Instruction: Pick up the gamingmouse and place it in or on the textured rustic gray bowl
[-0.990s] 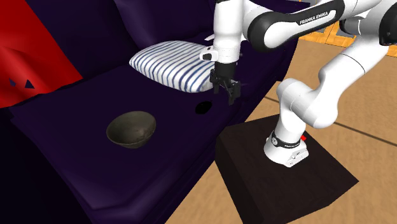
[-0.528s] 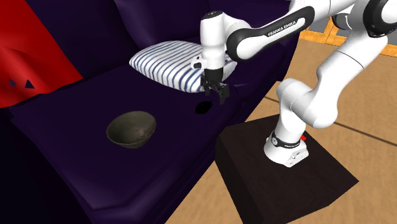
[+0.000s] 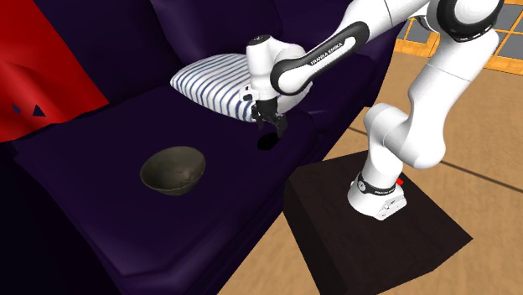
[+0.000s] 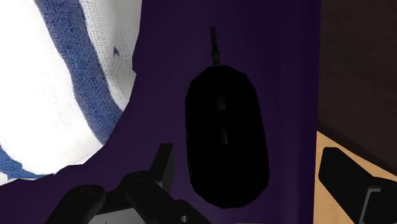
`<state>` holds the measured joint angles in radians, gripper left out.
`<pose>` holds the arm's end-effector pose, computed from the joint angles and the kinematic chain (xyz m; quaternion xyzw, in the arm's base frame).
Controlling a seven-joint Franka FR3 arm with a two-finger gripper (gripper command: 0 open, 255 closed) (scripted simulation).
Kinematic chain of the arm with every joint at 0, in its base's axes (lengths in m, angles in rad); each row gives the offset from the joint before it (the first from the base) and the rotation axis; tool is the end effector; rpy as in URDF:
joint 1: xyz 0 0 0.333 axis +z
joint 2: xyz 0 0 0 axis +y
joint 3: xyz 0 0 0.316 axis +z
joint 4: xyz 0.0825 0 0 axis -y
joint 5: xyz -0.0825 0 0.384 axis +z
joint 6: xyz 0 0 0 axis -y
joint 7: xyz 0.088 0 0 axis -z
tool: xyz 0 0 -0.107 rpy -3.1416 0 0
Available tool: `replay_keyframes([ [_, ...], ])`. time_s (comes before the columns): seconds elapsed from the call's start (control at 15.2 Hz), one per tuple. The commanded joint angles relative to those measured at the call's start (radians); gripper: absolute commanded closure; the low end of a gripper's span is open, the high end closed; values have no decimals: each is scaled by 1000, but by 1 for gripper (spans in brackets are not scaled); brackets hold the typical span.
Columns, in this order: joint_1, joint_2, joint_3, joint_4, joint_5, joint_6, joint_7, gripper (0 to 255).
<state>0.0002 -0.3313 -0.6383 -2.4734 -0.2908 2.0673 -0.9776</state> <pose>0.3362 -0.2654 0.3788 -0.9625 -0.2633 0.0601 0.0246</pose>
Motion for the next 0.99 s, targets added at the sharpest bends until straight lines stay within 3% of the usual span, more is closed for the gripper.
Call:
replay_keyframes([
  [0.0,8,43,-22,6,8,34,-34,0],
  [0.4,10,99,-47,-47,19,138,-49,0],
  [0.92,8,99,-45,-47,19,138,-49,0],
])
